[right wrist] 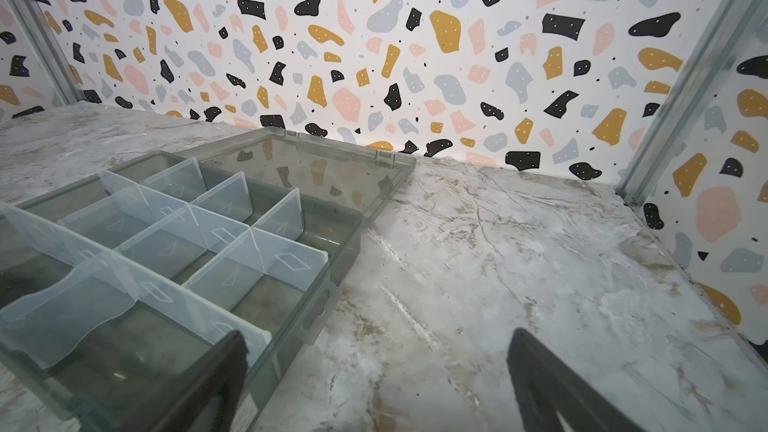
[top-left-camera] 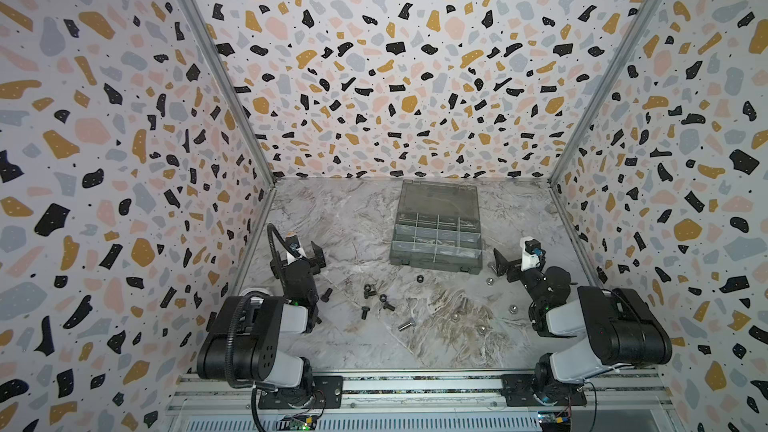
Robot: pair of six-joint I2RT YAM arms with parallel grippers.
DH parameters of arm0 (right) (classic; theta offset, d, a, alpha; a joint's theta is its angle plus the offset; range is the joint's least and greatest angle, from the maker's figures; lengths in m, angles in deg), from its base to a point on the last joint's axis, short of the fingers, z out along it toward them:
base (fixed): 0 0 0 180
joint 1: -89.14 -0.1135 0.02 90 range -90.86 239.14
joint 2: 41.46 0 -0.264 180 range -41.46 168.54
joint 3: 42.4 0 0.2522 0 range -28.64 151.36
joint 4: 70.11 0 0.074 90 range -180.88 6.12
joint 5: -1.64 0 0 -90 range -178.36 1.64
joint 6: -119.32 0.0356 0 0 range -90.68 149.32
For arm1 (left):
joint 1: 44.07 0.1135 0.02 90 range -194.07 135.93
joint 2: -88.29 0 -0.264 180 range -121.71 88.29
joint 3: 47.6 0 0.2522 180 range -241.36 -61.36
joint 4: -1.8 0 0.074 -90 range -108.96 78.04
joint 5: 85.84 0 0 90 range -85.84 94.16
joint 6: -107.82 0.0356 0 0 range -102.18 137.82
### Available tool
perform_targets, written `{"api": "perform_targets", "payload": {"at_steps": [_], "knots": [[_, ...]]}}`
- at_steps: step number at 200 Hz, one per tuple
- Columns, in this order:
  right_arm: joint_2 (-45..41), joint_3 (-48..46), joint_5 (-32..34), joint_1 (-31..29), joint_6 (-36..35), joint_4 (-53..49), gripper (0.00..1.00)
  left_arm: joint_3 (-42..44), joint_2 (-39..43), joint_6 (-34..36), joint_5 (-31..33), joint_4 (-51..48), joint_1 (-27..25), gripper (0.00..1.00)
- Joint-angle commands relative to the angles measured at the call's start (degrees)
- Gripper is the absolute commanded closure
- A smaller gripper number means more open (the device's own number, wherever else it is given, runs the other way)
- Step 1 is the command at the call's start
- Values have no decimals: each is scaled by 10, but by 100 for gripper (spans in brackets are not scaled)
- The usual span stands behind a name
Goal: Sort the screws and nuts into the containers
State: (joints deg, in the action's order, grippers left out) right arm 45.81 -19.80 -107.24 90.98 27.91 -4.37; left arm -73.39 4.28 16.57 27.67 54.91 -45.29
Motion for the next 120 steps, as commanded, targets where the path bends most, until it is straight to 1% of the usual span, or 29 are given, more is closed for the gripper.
{"api": "perform_targets", "payload": {"at_steps": [1, 59, 89, 120], "knots": [[-4, 4, -7, -2, -3, 7, 1, -11, -3, -5, 10, 16, 3, 0], [-3, 4, -8, -1, -1, 9, 1, -11, -4, -4, 10, 18, 3, 0], [-1, -1, -25, 9, 5, 22, 1, -11, -6, -4, 11, 21, 3, 0], [-1, 0, -26, 9, 5, 20, 1, -10, -7, -4, 11, 24, 3, 0]]}}
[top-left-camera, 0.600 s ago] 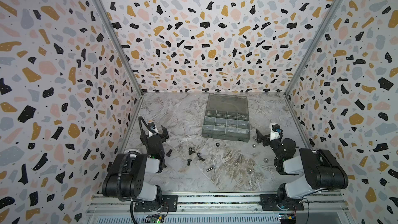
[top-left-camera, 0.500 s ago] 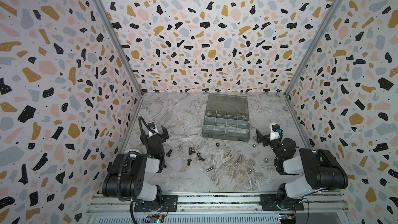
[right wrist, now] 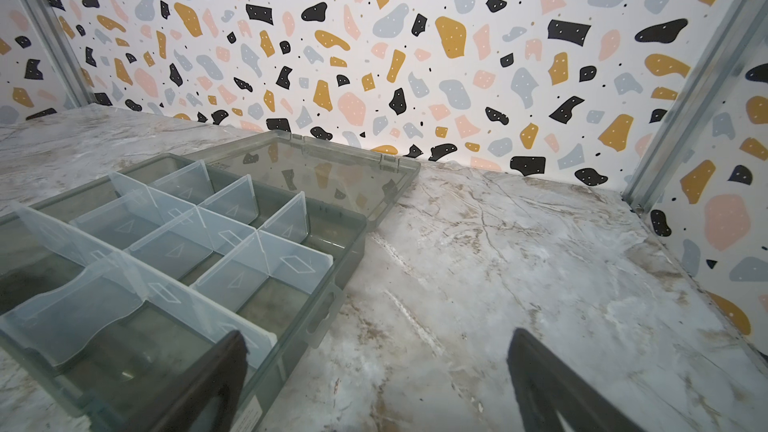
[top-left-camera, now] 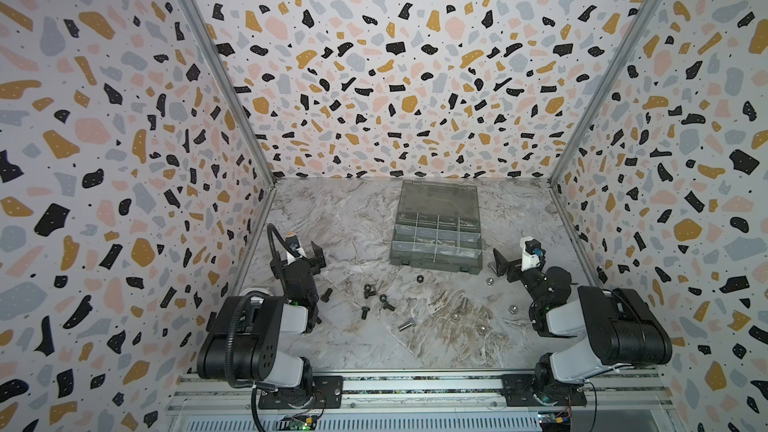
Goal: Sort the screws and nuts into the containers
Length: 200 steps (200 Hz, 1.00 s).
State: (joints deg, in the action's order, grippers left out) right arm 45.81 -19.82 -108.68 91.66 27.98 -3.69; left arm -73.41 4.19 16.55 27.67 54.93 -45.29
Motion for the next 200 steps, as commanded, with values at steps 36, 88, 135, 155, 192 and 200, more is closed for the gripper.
{"api": "perform_targets", "payload": {"at_steps": [36, 88, 135, 155, 192, 200], "knots": [[-2, 5, -8, 0, 0, 2, 1, -10, -6, -4, 8, 24, 3, 0], [-15, 0, 84, -12, 22, -5, 1, -10, 4, -3, 11, 27, 3, 8], [-136, 85, 334, -48, 67, -286, 1, -151, 28, -3, 3, -229, 3, 4], [-155, 187, 467, -71, 103, -481, 1, -210, 39, -12, -14, -304, 3, 4], [-138, 396, 387, -65, 301, -801, 1, -361, 49, -131, 12, -487, -17, 5], [-129, 423, 307, -44, 342, -852, 1, -373, 63, -142, 0, -495, -28, 3]]}}
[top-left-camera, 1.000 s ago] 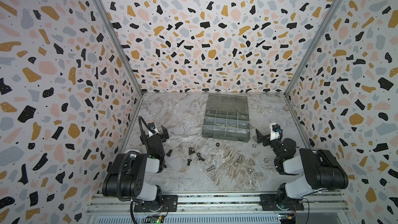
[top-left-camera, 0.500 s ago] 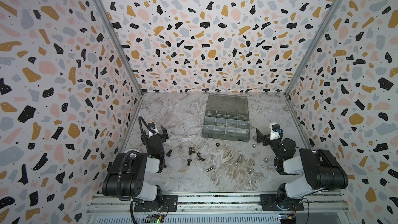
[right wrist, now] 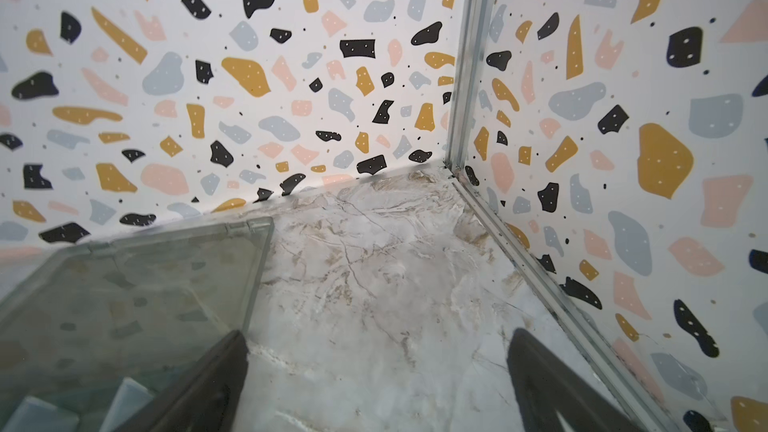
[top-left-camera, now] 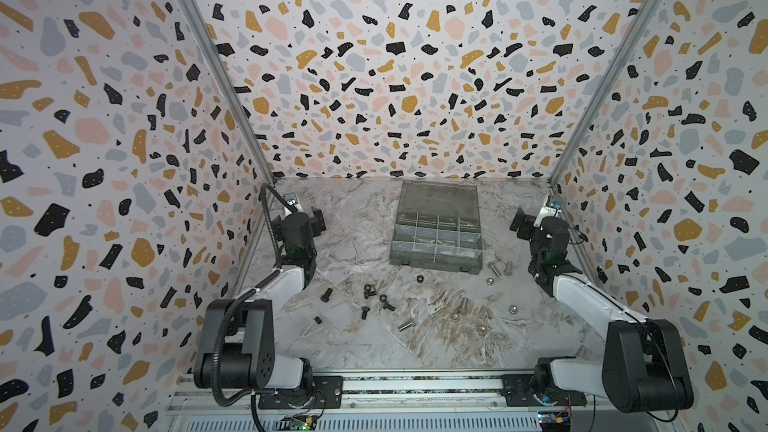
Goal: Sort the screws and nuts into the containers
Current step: 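Grasp a silver bolt with the right gripper while the left arm moves over the box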
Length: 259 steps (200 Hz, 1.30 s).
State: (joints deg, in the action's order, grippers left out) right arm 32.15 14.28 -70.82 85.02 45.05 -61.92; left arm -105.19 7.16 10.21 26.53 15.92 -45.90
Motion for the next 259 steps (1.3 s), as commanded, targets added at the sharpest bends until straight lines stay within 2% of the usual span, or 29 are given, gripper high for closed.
{"api": "perform_targets", "payload": {"at_steps": [1, 9, 13, 28, 58, 79, 96, 113, 124, 134, 149, 187, 226, 259], "knots": [[9, 85, -84, 26, 172, -274, 1, -57, 35, -80, 11, -105, -24, 3], [16, 97, -166, 42, 179, -301, 0, -61, 52, -85, 27, -103, -47, 0], [19, 99, -190, 43, 182, -308, 5, -62, 61, -85, 30, -101, -60, 0], [26, 103, -209, 41, 182, -358, 10, -81, 79, -109, 47, -124, -109, 0], [42, 120, -230, 31, 168, -450, 30, -145, 79, -174, -74, -250, -146, 0], [44, 125, -220, 13, 146, -496, 32, -125, 102, -185, -157, -235, -167, 0], [31, 108, -207, 6, 136, -504, 32, -108, 116, -181, -163, -222, -207, 0], [25, 97, -210, 10, 135, -506, 32, -138, 89, -175, -187, -271, -228, 0], [33, 96, -212, 11, 133, -509, 34, -174, 59, -170, -189, -324, -240, 0], [43, 96, -212, 12, 130, -510, 36, -203, 33, -156, -198, -364, -251, 9], [62, 96, -213, 18, 126, -513, 40, -242, -1, -139, -186, -421, -269, 12], [92, 89, -237, 39, 118, -499, 46, -293, -43, -113, -162, -492, -305, 11], [129, 97, -248, 45, 117, -495, 47, -343, -81, -95, -207, -550, -324, 10], [158, 116, -253, 45, 119, -496, 47, -361, -92, -81, -220, -567, -341, 10]]}}
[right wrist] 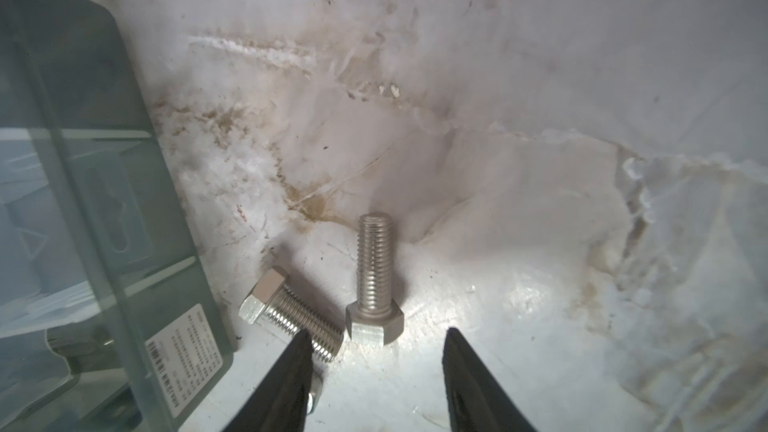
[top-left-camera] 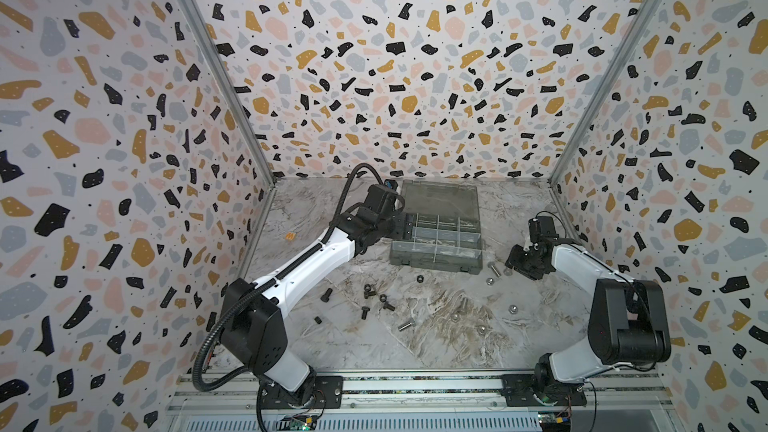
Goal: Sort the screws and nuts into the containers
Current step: 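Grasp a silver bolt with the right gripper while the left arm moves over the box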
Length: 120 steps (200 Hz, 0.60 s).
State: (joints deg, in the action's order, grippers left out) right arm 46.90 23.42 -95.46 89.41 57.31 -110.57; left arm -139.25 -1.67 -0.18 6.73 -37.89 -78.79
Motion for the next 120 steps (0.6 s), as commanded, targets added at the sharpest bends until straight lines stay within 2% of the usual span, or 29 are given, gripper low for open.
{"api": "perform_targets", "payload": {"at_steps": [1, 120], "knots": [[12, 26, -7, 1, -3, -10, 47, -21, -4, 23, -22, -29, -13, 10], [103, 87, 18, -2, -6, -46, 54, -40, -26, 38, -20, -53, -25, 5]]}}
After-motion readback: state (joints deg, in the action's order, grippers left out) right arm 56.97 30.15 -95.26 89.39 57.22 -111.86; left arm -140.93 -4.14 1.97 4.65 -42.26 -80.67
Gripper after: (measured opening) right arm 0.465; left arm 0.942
